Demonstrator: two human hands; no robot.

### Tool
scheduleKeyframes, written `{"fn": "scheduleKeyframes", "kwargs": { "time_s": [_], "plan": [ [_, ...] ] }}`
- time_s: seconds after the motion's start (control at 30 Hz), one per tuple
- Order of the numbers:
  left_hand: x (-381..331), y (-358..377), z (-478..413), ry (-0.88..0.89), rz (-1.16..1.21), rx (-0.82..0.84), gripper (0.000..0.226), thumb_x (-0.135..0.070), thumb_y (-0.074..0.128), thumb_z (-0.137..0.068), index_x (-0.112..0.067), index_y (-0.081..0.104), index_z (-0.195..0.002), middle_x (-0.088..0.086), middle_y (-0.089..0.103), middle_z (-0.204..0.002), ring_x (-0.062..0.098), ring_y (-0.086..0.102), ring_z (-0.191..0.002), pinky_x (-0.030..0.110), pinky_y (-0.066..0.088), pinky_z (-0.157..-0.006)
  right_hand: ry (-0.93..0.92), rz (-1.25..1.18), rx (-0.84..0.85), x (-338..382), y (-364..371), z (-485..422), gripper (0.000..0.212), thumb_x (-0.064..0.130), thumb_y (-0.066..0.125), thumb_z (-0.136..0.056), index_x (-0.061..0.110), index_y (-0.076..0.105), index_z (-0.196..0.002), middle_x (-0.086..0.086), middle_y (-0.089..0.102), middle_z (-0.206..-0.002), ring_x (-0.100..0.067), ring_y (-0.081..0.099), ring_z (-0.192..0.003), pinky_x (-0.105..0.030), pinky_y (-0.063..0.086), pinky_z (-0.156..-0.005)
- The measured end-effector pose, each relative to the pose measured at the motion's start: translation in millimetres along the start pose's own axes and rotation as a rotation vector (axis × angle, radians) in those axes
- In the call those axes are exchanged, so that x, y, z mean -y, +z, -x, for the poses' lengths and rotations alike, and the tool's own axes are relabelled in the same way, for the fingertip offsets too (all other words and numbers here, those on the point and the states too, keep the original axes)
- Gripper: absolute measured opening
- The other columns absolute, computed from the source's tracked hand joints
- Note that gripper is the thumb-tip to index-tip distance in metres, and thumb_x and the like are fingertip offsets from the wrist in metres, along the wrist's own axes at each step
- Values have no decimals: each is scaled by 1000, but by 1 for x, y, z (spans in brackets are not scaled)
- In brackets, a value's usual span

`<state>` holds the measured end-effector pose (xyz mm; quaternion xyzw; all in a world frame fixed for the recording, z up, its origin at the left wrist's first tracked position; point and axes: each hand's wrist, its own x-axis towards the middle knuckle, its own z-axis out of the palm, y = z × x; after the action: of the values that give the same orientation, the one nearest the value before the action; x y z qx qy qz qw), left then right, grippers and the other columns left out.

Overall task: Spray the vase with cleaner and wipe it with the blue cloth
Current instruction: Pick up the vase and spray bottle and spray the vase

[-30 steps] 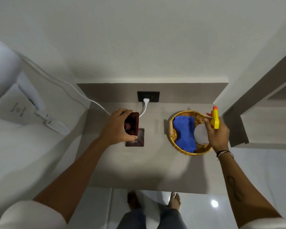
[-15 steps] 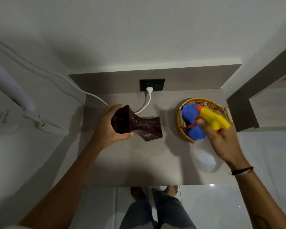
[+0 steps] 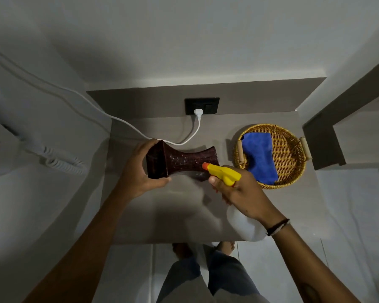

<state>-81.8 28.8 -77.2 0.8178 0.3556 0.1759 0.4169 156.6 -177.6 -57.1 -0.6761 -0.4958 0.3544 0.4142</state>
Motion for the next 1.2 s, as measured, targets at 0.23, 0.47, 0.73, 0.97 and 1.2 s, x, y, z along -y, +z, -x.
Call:
{"fn": "scheduleKeyframes", "kwargs": {
  "time_s": [0.23, 0.47, 0.73, 0.97, 1.2],
  "plan": [
    [-2, -6, 0, 45, -45, 17, 110, -43, 93, -61, -6, 51, -156, 13, 53, -150, -6, 47, -139, 20, 39, -120, 9, 85, -2, -2, 6, -9, 42, 27, 65, -106, 20, 64, -148, 52, 61, -91, 26, 62, -79, 3, 46, -68],
    [2, -7, 8, 18, -77, 16, 115, -46, 99, -57, -9, 53, -156, 4, 53, -148, 5, 54, -134, 12, 38, -115, 2, 146, -13, 3, 14, -6, 41, 33, 63, -107, 26, 66, -147, 52, 60, -93, 23, 63, -77, 0, 47, -65],
    [-22, 3, 11, -203, -90, -122, 80, -82, 90, -56, -40, 66, -120, -12, 73, -117, 10, 73, -106, 43, 65, -88, 7, 111, -27, 14, 10, 8, 19, 45, 63, -104, 57, 66, -119, 17, 66, -82, -4, 63, -64, -24, 50, -65],
    [-33, 3, -1, -603, 6, -217, 82, -89, 76, -58, -22, 73, -105, 0, 79, -98, 24, 78, -90, 49, 66, -83, -10, 154, 39, 16, 14, 9, 33, 49, 60, -104, 27, 72, -125, 19, 72, -92, -5, 66, -78, -23, 53, -71],
    [-40, -1, -2, -735, -54, -165, 90, -93, 70, -57, -8, 76, -88, 10, 76, -85, 28, 77, -80, 35, 52, -66, -10, 156, 64, 18, 20, 6, 39, 44, 61, -106, 29, 69, -142, 2, 77, -111, -19, 72, -98, -49, 59, -87]
  ]
}}
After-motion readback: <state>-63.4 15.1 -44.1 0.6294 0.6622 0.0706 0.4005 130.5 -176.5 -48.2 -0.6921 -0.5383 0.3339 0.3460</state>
